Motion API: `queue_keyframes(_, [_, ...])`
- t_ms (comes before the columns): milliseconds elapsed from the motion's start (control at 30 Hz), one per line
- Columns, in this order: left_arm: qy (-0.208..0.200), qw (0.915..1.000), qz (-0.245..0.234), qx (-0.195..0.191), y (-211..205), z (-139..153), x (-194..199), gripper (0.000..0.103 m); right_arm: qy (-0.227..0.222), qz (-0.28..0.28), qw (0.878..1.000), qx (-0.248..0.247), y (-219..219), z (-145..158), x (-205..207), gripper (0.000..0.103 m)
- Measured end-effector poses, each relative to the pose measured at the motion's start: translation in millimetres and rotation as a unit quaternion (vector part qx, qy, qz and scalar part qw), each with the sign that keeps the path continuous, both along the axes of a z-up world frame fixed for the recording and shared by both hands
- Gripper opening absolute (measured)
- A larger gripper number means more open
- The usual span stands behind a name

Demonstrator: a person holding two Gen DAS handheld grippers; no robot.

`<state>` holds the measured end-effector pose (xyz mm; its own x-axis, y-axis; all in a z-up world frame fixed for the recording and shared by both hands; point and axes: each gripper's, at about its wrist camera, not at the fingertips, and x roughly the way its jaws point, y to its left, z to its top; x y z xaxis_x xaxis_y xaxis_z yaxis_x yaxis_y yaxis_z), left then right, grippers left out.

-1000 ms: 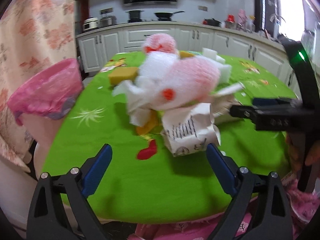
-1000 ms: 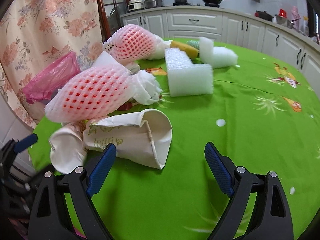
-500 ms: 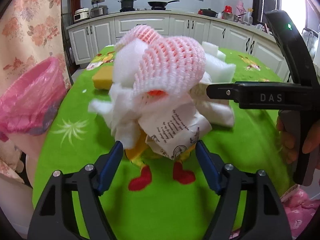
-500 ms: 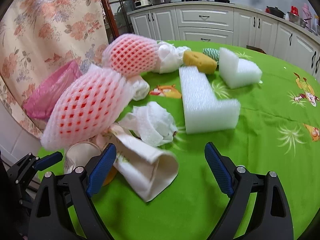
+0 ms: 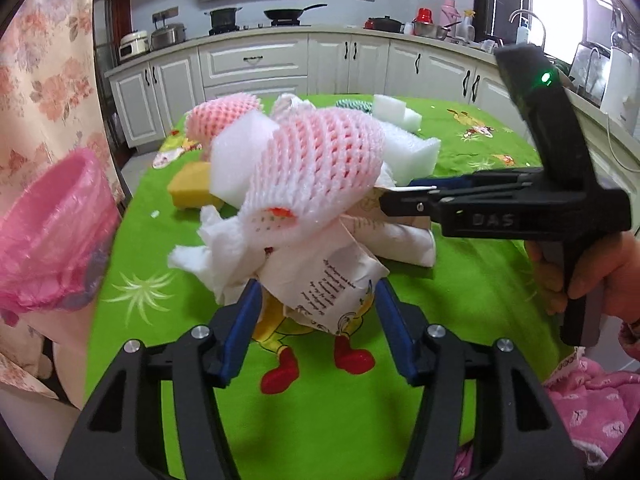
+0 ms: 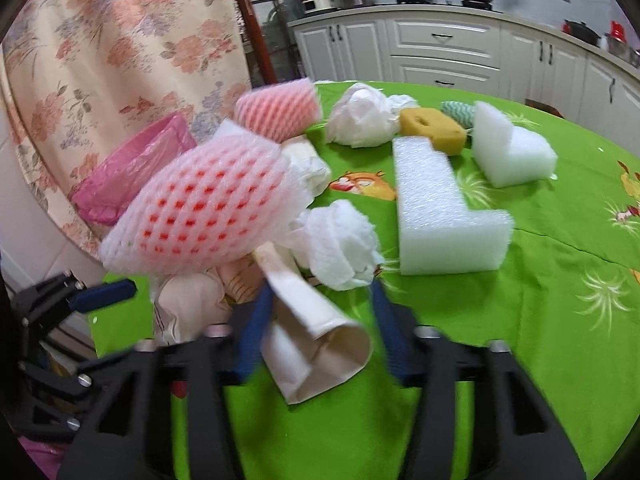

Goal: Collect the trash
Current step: 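Grasp the paper cup with the right gripper while the left gripper grasps a pink foam net, then lift the paper cup with the right gripper while the left gripper lifts the pink foam net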

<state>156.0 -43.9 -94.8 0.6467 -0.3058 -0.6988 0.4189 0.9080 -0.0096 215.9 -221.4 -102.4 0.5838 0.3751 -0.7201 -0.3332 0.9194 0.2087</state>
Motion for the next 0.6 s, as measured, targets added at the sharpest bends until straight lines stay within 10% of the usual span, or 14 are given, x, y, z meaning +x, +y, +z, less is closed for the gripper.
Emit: queue_keyframes(600, [-0.033,0.9987,-0.006,-0.039,-38,33,50,0.064,-0.033,-0.033,0.999,-0.003,-54,7,-50,0.016])
